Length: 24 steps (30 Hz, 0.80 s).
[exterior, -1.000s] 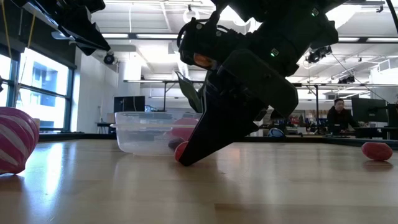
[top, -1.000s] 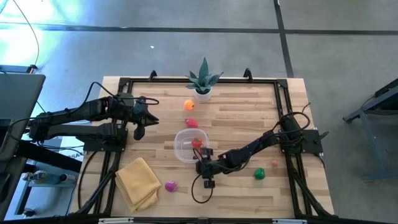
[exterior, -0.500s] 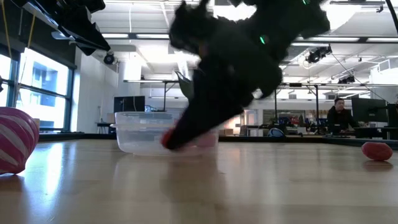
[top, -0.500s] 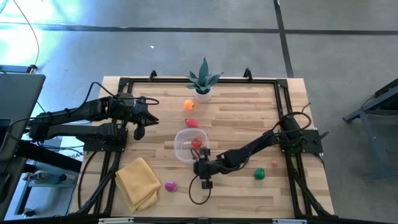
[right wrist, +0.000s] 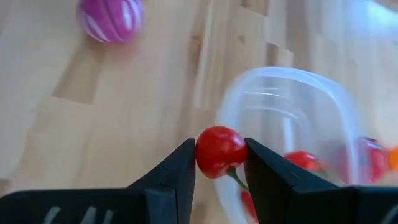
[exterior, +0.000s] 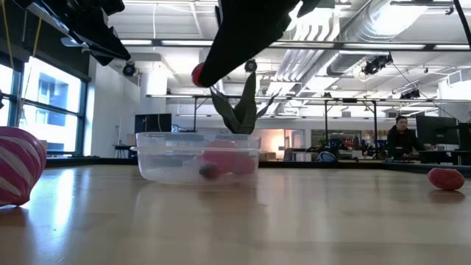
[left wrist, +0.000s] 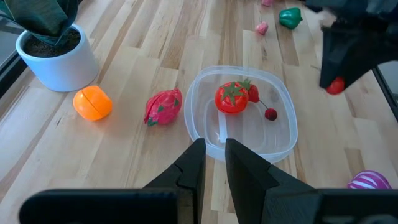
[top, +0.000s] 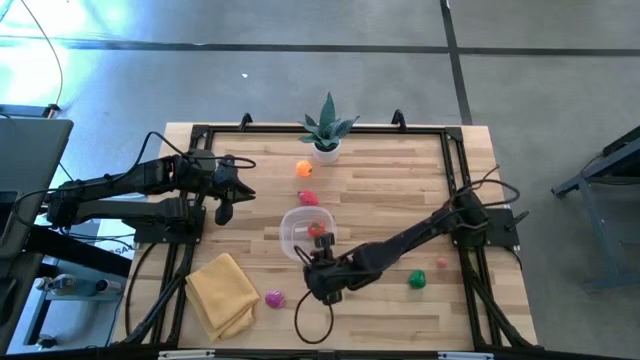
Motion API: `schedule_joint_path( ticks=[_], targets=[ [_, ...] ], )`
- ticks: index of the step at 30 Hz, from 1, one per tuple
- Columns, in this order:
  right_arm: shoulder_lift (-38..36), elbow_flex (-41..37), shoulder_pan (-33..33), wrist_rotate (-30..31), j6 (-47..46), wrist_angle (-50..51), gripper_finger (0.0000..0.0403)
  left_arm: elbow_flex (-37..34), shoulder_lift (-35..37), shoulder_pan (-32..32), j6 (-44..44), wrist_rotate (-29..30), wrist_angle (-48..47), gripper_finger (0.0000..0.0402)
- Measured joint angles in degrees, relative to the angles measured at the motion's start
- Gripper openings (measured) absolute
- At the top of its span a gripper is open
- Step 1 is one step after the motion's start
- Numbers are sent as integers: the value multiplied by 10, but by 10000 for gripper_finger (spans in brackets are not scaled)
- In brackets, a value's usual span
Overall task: Pick and placing Produce into tupperware
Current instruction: Put the red cherry into the transparent bin
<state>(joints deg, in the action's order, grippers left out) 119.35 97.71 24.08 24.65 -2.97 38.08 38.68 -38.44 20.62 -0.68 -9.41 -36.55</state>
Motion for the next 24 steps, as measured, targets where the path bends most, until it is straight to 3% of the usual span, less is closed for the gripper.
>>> schedule_joint_path(
  ticks=[4, 9, 14, 20, 24],
  targets=[
    [-1, 9, -25, -8, 11, 20, 113, 0, 0, 0, 0, 0, 0, 53],
    [2, 9, -75, -91, 20, 13, 113, 0, 0, 0, 0, 0, 0, 53],
    [3, 8, -111, -125, 46, -1, 113, 0, 0, 0, 0, 0, 0, 53],
    [29, 8, -134, -193, 58, -26, 113, 0, 0, 0, 0, 0, 0, 53],
    [50, 8, -132, -202, 69, -40, 113, 0, 0, 0, 0, 0, 0, 53]
  ],
)
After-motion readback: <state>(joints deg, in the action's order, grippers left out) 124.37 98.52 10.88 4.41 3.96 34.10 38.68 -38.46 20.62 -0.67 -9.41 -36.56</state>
